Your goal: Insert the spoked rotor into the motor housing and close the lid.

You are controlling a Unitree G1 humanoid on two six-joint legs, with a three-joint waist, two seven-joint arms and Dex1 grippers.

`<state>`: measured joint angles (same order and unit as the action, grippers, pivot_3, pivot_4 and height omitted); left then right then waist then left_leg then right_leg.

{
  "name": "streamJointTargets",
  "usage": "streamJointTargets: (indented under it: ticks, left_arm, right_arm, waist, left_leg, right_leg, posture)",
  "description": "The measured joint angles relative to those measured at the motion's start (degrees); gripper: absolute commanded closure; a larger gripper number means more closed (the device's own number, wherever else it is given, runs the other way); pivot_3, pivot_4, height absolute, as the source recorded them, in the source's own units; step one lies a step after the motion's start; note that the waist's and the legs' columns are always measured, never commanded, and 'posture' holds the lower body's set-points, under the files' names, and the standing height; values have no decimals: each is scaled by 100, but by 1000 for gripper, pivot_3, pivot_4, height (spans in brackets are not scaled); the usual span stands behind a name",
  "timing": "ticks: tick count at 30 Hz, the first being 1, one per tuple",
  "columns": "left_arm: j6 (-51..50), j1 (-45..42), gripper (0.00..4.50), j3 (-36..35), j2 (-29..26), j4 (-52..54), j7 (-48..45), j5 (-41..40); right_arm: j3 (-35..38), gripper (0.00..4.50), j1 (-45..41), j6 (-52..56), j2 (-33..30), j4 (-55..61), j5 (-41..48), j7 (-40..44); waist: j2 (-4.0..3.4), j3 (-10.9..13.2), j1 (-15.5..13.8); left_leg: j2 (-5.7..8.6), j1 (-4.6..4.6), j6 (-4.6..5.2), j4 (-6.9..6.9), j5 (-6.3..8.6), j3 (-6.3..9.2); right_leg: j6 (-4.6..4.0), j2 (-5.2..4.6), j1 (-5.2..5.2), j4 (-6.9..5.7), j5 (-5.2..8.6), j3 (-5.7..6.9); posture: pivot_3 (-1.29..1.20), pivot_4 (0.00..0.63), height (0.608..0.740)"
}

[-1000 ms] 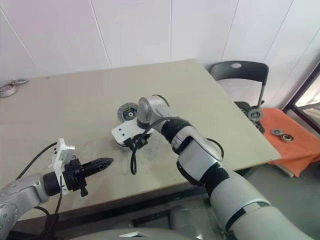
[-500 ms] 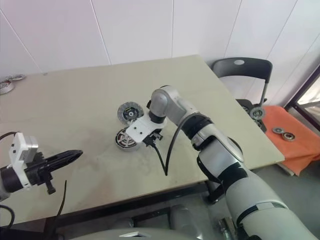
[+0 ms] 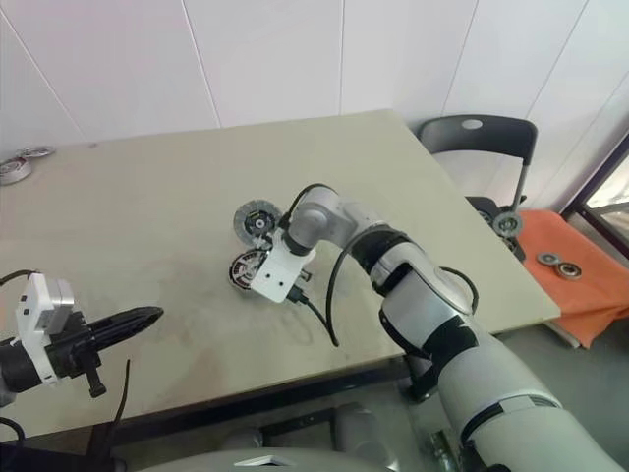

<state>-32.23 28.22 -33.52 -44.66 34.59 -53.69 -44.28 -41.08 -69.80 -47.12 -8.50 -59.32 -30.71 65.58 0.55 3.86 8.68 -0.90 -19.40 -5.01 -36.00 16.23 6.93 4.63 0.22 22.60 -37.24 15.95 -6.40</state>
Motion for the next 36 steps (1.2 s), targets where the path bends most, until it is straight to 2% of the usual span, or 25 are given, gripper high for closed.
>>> streamJointTargets:
  ticks: [5, 36]
  left_arm:
    - [-2, -4, 4500, 123, 43, 49, 109, -12]
    - [-4, -206, 4500, 359, 110, 27, 242, -15]
  right_arm:
    - [-270, 2786, -260, -246, -41, -479, -537, -636]
    - [-413, 2786, -494, -814, 8, -859, -962, -1447]
  waist:
    - [0, 0, 1]
    - [1, -1, 1]
  left_leg:
    - [0, 1, 0, 0, 0, 0]
    - [1, 3, 0, -4, 0, 1]
  right_leg:
    - [0, 0, 1, -3, 0, 0]
    - [2, 1, -2, -11, -2, 1]
  posture:
    - [0, 0, 740]
    - [0, 0, 740]
